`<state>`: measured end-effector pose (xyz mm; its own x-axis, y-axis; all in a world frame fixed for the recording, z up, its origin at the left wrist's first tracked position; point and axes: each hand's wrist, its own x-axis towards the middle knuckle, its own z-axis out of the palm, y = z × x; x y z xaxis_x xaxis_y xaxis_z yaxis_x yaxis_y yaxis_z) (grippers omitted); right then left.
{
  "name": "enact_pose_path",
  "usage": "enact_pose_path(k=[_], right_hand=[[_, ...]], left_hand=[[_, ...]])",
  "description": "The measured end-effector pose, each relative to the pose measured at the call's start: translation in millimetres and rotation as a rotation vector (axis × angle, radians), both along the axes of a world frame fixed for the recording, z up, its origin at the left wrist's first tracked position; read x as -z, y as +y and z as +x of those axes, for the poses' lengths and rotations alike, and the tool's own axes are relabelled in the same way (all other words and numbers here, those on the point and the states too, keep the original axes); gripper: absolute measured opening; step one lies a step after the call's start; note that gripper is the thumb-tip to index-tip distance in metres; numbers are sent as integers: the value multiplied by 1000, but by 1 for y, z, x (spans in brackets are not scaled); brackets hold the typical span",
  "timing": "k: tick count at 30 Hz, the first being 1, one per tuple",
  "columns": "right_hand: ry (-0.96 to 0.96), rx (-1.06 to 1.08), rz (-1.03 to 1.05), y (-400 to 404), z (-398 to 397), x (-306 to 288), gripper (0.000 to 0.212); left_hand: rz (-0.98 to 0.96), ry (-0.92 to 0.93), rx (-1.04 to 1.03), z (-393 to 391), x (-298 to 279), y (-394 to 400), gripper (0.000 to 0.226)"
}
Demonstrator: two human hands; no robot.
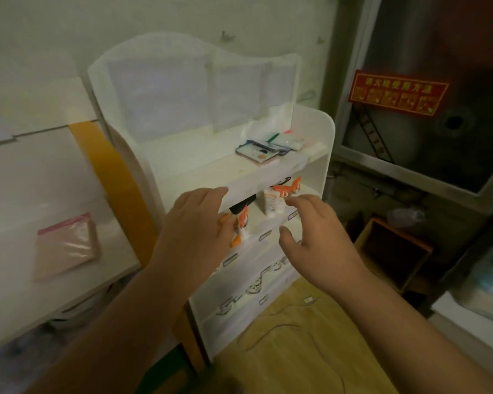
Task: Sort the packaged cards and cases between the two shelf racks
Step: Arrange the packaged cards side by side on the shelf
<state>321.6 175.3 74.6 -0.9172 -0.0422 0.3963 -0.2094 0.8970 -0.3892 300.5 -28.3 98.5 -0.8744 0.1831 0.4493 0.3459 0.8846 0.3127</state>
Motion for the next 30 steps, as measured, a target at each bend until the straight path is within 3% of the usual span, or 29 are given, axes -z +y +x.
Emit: enact_pose_path(k=[18,30], right_hand=[[-41,88,103,48,-197,-1,49],[-122,78,87,66,-283,21,49]], left_hand=[[100,-47,103,-225,22,63,50],[145,-109,75,-297,49,75,49]])
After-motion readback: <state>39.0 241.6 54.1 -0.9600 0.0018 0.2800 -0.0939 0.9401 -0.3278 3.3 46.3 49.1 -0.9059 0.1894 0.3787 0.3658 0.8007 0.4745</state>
